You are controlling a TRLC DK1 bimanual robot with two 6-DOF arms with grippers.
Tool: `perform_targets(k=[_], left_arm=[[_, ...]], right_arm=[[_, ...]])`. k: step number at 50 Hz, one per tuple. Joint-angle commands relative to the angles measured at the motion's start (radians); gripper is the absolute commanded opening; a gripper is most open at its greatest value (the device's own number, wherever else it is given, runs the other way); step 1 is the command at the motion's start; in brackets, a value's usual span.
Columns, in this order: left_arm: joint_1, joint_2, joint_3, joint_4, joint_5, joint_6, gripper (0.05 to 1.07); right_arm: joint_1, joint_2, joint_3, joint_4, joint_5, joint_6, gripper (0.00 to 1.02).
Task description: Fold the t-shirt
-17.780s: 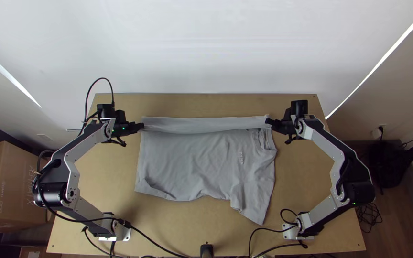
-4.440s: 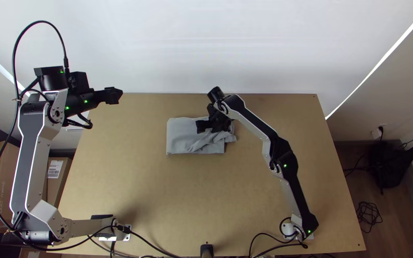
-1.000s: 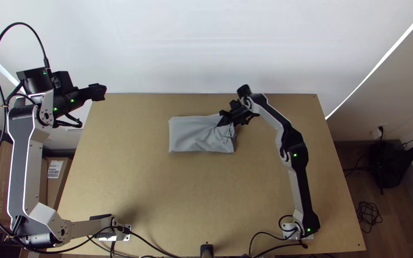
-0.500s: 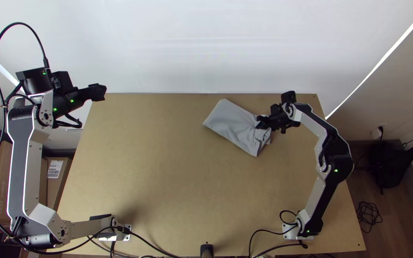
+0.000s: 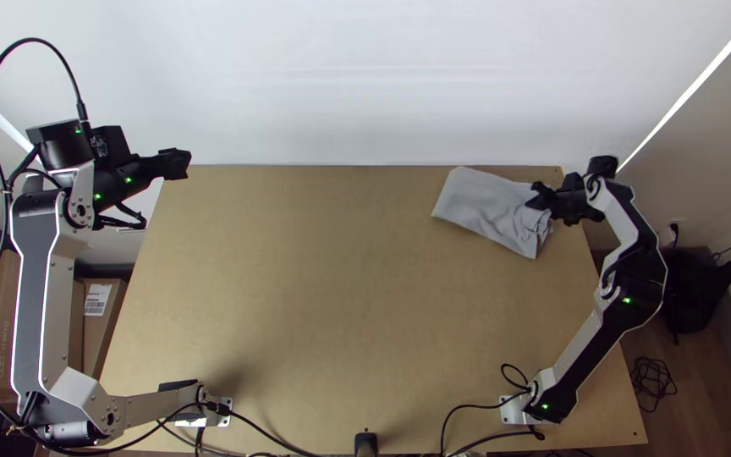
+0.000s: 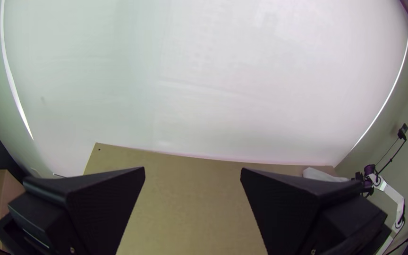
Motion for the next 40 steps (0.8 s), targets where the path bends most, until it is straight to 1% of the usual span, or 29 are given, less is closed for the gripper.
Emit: perform_targets(k=[1,5,10,11,18,25,26,27,28,29,32,33,34,35,40], left_arm=[[-0.004,-0.032,0.024,-0.003,0.010,0.015,1.03],[-0.003,-0.038,0.022,-0.006,0.010,0.016,1.03],[-0.001,-0.046,0.022,-0.008,0.010,0.016,1.03],[-0.001,-0.047,0.022,-0.009,0.010,0.016,1.03],[0.006,-0.055,0.021,-0.009,0.010,0.016,1.03],[0.009,-0.060,0.016,-0.011,0.010,0.016,1.03],[0.009,-0.060,0.014,-0.011,0.010,0.016,1.03],[0.009,-0.060,0.013,-0.011,0.010,0.016,1.03],[0.009,-0.061,0.011,-0.011,0.010,0.016,1.03],[0.009,-0.063,0.010,-0.011,0.010,0.016,1.03],[0.009,-0.066,0.005,-0.009,0.010,0.016,1.03],[0.008,-0.066,0.005,-0.011,0.010,0.016,1.03],[0.008,-0.067,0.004,-0.009,0.011,0.016,1.03],[0.006,-0.069,0.002,-0.009,0.011,0.016,1.03],[0.002,-0.070,-0.004,-0.008,0.010,0.016,1.03]], right_arm=[[-0.024,0.067,0.088,0.017,-0.002,0.080,0.02],[-0.044,0.099,0.142,0.019,0.004,0.132,0.02],[-0.062,0.131,0.191,0.023,0.036,0.184,0.02],[-0.067,0.139,0.200,0.025,0.051,0.192,0.02],[-0.104,0.182,0.251,0.023,0.096,0.224,0.02],[-0.144,0.203,0.266,0.025,0.111,0.223,0.02],[-0.148,0.206,0.268,0.025,0.119,0.223,0.04],[-0.153,0.208,0.268,0.025,0.128,0.221,0.10],[-0.159,0.209,0.268,0.023,0.134,0.220,0.20],[-0.164,0.211,0.268,0.023,0.140,0.220,0.33],[-0.182,0.208,0.268,0.017,0.162,0.218,0.84],[-0.188,0.205,0.268,0.014,0.168,0.217,0.96],[-0.193,0.198,0.266,0.011,0.174,0.209,0.99],[-0.199,0.191,0.265,0.011,0.180,0.203,0.99],[-0.225,0.142,0.255,0.023,0.251,0.184,0.99]])
